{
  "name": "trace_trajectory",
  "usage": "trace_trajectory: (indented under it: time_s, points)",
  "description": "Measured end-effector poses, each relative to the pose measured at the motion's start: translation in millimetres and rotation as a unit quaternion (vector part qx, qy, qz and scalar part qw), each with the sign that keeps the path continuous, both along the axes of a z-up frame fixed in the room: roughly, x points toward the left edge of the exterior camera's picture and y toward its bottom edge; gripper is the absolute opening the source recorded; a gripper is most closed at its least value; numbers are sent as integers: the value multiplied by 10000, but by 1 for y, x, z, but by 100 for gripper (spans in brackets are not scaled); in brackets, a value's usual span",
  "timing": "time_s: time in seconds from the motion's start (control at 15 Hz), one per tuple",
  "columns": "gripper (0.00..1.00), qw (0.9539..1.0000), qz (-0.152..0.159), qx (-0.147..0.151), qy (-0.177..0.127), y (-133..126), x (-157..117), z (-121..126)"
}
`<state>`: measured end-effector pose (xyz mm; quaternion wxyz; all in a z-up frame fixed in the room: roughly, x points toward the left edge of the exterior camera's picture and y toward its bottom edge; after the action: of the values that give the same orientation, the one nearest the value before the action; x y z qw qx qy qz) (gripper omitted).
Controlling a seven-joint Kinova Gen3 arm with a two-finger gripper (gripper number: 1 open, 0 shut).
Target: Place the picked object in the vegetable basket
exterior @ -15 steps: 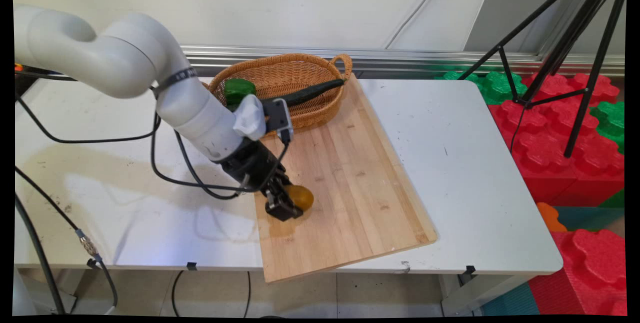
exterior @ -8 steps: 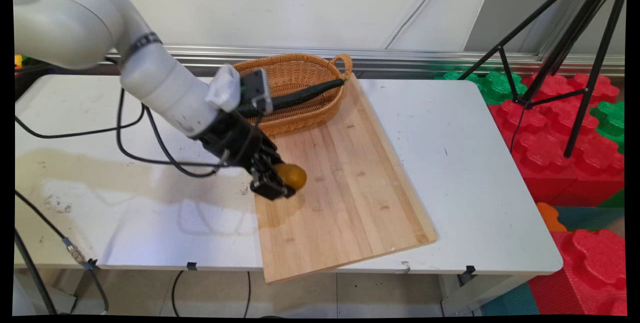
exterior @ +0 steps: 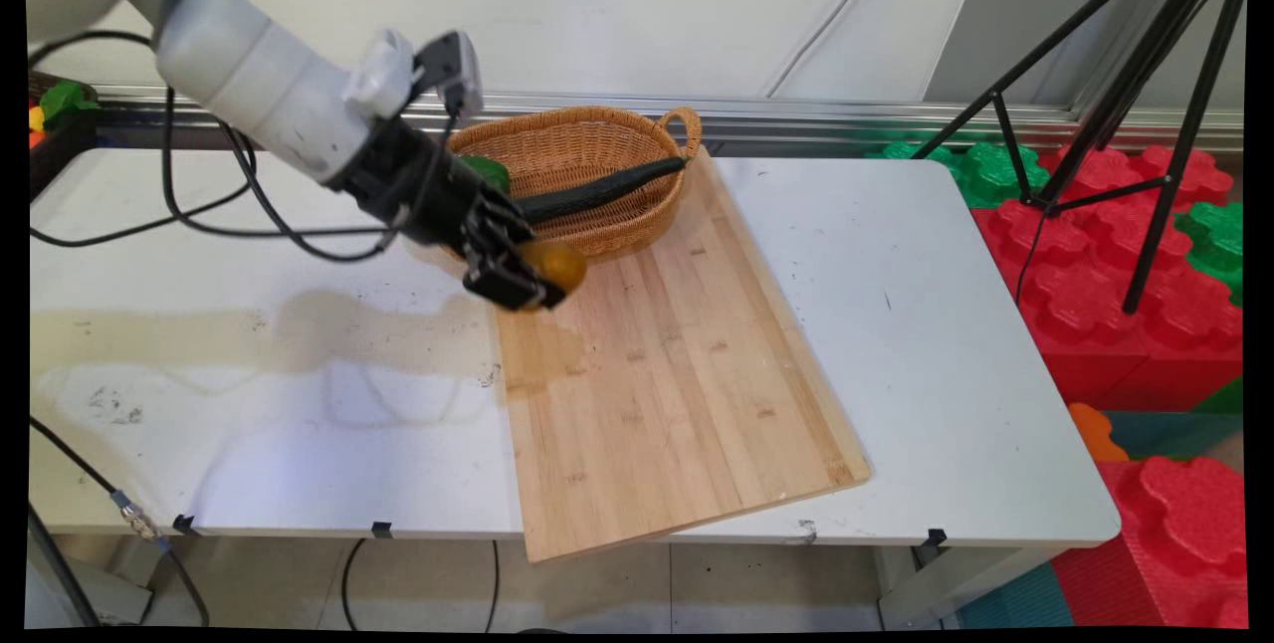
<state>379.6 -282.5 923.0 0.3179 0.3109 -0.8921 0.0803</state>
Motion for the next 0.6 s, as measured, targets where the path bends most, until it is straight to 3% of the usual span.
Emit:
trace_trajectory:
  time_s: [0.6]
  points:
    - [0,9983,359,-450,-111,-38,51,21]
